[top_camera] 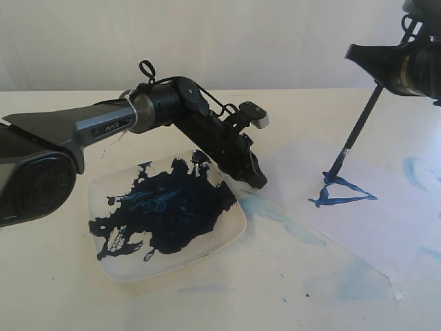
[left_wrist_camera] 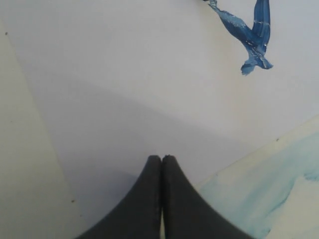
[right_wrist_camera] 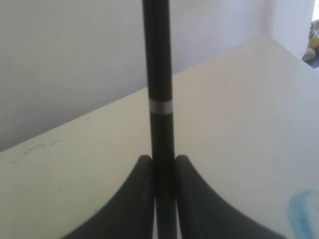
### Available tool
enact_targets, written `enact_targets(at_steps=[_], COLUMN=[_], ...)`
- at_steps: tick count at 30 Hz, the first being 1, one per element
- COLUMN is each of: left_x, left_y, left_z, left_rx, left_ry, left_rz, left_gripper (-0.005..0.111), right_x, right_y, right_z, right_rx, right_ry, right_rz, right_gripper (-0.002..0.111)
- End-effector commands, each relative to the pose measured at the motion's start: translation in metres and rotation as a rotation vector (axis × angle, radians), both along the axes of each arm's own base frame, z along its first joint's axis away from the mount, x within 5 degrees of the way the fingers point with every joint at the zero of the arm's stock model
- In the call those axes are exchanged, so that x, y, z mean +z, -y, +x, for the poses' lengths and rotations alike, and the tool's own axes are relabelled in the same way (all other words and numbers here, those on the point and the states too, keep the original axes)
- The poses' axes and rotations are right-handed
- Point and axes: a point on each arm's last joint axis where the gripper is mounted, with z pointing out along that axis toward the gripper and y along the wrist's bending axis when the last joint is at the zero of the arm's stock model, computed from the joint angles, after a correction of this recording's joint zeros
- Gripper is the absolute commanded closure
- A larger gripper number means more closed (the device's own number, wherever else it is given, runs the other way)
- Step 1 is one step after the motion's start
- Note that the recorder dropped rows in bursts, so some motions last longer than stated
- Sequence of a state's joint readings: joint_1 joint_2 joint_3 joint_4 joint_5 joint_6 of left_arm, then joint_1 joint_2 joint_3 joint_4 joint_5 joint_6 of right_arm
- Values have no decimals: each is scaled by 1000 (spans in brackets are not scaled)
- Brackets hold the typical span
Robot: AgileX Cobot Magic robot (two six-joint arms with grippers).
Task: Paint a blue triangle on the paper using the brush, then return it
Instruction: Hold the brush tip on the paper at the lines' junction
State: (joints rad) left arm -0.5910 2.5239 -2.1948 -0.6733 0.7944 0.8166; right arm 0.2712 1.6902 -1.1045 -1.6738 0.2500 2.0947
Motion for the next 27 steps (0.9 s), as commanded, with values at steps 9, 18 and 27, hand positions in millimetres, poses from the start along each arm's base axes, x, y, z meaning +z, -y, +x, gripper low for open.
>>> enact_targets(at_steps=[9, 18, 27], left_x=[1, 1, 1], left_y=[-1, -1, -1], left_z=[-3, -3, -3], left_rx=[-19, -19, -19], left_ry=[-29, -29, -29], left_rz=[4, 4, 4], left_gripper=[107, 107, 107], right_x=[-3, -4, -7], right_y=[0, -5, -5], right_z=[5, 5, 4], right_rx=[-16, 25, 36], right_ry=[-2, -13, -23], right_rz=[4, 25, 25], right_gripper=[108, 108, 108])
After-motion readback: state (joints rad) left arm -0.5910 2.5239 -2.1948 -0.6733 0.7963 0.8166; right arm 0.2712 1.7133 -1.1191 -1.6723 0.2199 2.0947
